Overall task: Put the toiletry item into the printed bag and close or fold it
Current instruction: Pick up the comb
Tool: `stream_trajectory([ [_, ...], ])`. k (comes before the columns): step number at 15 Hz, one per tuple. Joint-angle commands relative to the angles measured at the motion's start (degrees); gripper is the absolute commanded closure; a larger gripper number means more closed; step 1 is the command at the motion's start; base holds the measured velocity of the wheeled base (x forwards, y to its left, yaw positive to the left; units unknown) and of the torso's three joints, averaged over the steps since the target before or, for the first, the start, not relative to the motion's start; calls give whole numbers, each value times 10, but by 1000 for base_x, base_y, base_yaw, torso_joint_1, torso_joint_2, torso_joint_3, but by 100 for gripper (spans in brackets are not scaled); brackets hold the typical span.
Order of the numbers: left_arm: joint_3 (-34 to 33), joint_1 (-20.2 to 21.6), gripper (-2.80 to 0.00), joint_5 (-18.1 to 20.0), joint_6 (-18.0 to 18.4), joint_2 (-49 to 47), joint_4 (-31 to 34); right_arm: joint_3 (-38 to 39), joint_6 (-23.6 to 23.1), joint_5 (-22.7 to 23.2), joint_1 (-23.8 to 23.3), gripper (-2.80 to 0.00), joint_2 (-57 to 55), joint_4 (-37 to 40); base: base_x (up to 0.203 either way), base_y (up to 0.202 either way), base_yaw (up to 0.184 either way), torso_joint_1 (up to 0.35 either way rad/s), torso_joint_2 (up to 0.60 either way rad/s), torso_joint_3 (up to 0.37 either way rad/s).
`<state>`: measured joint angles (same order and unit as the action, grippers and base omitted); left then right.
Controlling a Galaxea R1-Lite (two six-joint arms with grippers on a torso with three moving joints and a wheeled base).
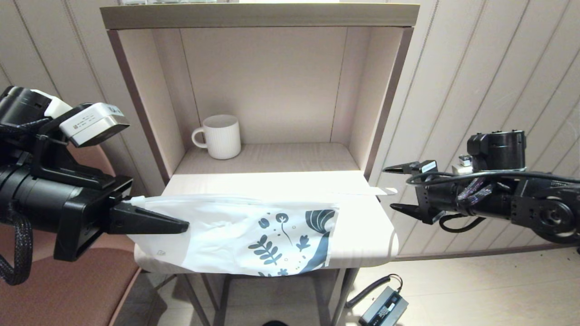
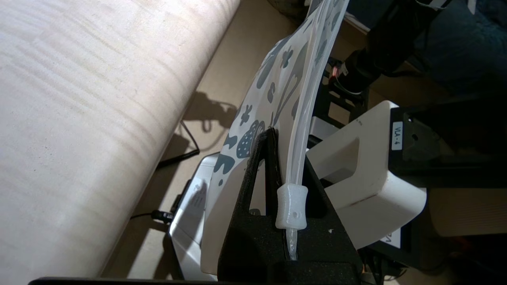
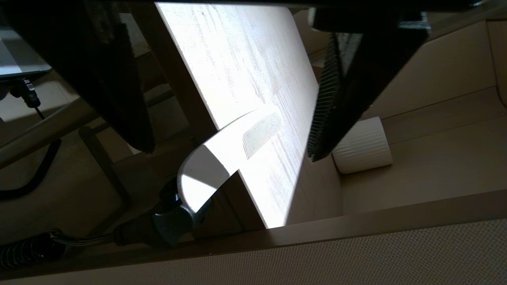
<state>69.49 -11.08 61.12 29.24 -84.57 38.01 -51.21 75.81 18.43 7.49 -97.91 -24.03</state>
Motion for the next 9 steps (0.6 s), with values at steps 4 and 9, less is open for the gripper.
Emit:
stream_trajectory([
  [4,-6,0,0,8,1,-4,-12,-9,4,3,0,0,-19,-2,0,0,0,0,0,0],
  [9,-9,0,0,10,1,-3,-17,-13,4,4,0,0,-27,-2,0,0,0,0,0,0],
])
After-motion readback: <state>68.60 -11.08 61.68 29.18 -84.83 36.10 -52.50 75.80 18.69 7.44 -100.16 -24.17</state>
